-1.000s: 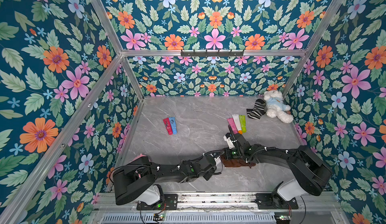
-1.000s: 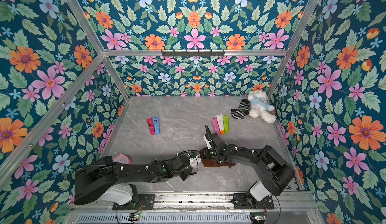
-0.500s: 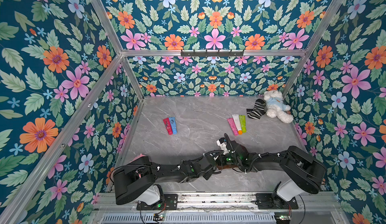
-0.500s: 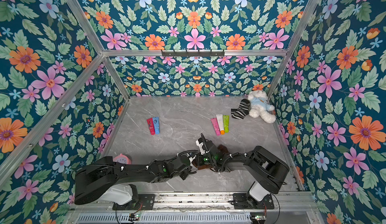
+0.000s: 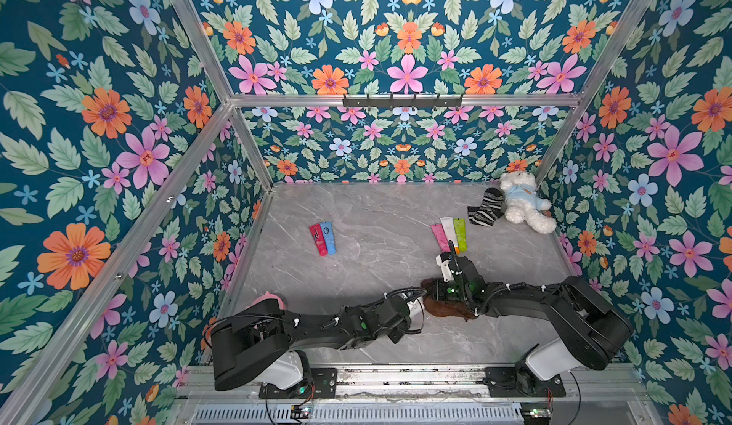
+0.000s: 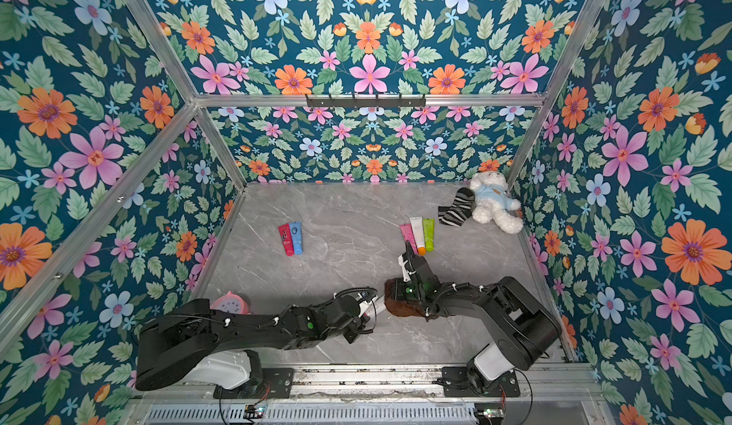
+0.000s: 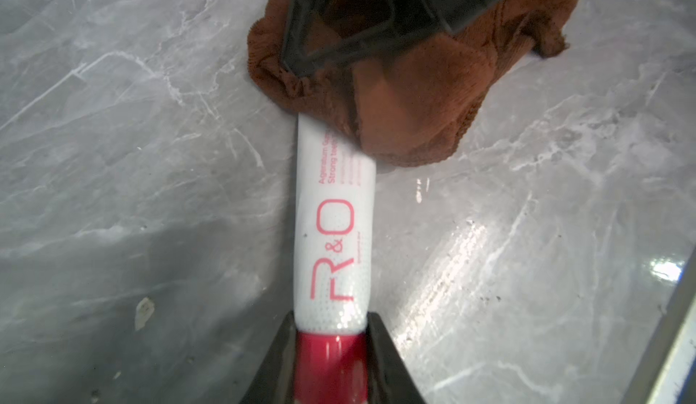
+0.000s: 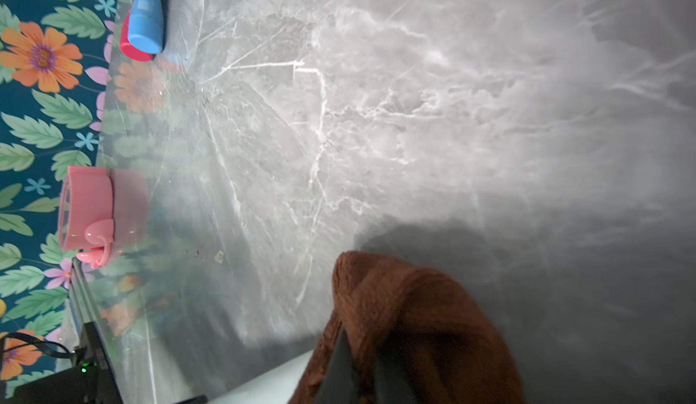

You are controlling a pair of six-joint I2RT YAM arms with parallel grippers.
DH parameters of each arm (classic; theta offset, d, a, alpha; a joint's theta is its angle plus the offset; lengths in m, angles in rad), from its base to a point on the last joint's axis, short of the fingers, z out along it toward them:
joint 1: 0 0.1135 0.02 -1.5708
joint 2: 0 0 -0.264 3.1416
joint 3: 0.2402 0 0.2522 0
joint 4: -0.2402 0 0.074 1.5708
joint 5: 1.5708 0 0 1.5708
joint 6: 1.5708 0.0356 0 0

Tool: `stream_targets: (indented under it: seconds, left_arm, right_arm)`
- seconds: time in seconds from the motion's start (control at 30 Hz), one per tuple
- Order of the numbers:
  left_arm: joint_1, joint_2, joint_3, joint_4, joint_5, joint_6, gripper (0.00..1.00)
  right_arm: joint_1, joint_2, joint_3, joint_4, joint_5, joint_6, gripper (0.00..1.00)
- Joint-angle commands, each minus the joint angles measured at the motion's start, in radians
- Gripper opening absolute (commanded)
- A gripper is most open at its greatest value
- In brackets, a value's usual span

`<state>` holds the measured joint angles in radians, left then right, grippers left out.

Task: Wipe the surface of the toothpaste tube
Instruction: Wipe the dirt from the toothpaste tube.

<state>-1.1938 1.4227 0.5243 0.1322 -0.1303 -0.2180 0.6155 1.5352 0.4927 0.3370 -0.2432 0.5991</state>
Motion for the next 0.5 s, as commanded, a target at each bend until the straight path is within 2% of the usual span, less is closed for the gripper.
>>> stream_targets:
  seconds: [0.0, 0.17, 0.27, 0.37, 0.47]
  left_arm:
    - [0.002, 0.010, 0.008, 0.017, -0.050, 0.001, 0.00]
    - [0.002, 0.037, 0.024, 0.006, -0.078, -0.002, 0.00]
    - [0.002, 0.042, 0.029, 0.004, -0.087, -0.002, 0.00]
    - [0.001, 0.023, 0.020, 0.009, -0.092, -0.004, 0.00]
    - [-0.001, -0.017, -0.001, 0.010, -0.102, -0.015, 0.00]
  right_arm:
    - [0.062, -0.007, -0.005, -0.158, -0.005, -0.016, 0.00]
    - [0.232, -0.035, -0.057, -0.056, -0.043, 0.081, 0.00]
    - [0.287, -0.020, -0.085, 0.001, -0.044, 0.129, 0.00]
    - [0.260, -0.017, -0.143, 0.044, -0.005, 0.148, 0.00]
    - [0.149, -0.039, -0.186, 0.023, 0.028, 0.134, 0.00]
